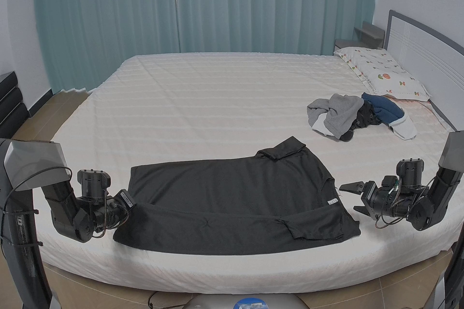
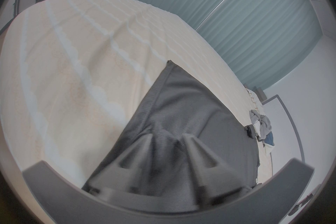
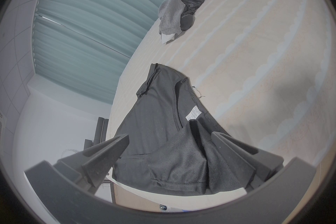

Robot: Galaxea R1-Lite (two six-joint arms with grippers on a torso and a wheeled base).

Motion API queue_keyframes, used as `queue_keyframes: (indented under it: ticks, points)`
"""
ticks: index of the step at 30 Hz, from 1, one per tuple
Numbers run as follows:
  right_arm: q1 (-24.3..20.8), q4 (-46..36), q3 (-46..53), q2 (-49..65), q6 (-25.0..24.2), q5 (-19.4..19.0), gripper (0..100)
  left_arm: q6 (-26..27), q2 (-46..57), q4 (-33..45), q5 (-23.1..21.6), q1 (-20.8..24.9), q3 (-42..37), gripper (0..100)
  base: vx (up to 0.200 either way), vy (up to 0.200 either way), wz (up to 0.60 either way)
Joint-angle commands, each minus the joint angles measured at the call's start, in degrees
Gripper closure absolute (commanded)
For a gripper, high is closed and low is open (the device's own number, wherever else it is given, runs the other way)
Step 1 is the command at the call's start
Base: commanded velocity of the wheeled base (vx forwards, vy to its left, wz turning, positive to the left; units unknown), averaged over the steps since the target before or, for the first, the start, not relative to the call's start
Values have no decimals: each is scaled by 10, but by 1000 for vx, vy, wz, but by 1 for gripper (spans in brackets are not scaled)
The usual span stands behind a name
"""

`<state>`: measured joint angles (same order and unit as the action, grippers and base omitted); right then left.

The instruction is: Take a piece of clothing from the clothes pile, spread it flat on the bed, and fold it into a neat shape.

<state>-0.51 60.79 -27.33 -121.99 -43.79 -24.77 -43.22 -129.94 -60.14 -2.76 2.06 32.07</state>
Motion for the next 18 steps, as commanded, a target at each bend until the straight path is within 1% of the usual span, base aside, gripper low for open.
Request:
queue_keyframes:
  ticks: [1, 9, 12, 13, 16, 18]
  points:
    - [0, 0, 1, 2, 0, 0, 0, 0, 20, 2, 2, 2, -7, 100, 0, 0, 0]
    - [2, 1, -1, 2, 0, 2, 0, 0, 40, 3, 4, 2, -18, 100, 0, 0, 0]
    - [6, 0, -9, 8, 12, 11, 0, 1, 58, 4, 4, 4, -34, 100, 0, 0, 0]
    - [9, 0, -16, 9, 19, 20, 0, 1, 62, 4, 5, 10, -42, 100, 0, 0, 0]
    - [3, -1, -33, 2, 27, 40, 0, 1, 73, 3, 5, 14, -61, 100, 0, 0, 0]
    - [2, -1, -37, -1, 40, 44, 0, 1, 82, 2, 5, 14, -71, 100, 0, 0, 0]
